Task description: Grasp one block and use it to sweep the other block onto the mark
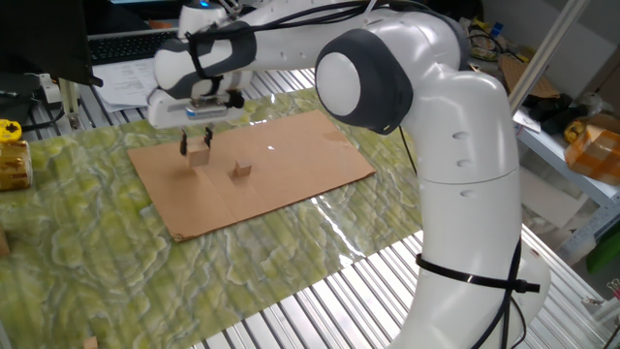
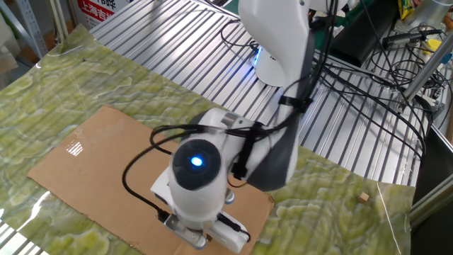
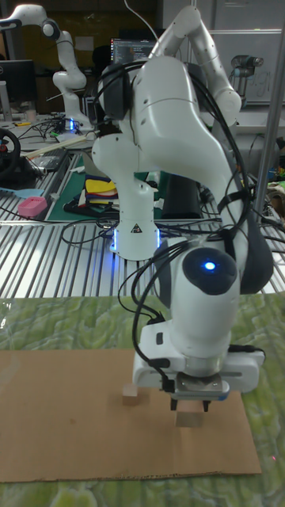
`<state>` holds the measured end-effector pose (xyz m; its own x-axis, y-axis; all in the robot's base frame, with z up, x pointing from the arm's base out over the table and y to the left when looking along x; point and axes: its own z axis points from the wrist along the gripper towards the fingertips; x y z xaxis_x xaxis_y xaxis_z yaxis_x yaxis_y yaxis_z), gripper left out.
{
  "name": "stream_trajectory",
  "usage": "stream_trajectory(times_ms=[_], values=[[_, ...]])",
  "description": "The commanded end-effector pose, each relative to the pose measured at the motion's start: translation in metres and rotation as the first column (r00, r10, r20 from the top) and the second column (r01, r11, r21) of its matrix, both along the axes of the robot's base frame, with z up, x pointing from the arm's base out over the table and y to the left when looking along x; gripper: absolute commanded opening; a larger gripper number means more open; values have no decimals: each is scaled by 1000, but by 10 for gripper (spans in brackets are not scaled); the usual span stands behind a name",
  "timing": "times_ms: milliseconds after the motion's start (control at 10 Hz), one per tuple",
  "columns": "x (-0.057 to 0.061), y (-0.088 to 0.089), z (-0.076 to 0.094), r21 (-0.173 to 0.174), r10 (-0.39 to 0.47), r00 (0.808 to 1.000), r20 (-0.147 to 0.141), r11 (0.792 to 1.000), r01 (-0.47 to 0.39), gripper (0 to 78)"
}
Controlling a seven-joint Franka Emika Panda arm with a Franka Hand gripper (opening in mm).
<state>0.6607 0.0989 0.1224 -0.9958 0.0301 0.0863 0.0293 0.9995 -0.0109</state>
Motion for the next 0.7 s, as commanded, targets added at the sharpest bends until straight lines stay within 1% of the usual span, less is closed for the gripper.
stream_trajectory(times_ms=[100,300,400,500,700], values=[[4,1,3,-5,4,1000,24,1000,-4,11],[4,1,2,-2,-9,999,42,1000,9,11],[4,2,1,-1,-6,999,44,1000,6,11],[4,2,1,-1,-4,999,46,1000,5,774],[4,2,1,-1,-4,999,46,1000,5,774]])
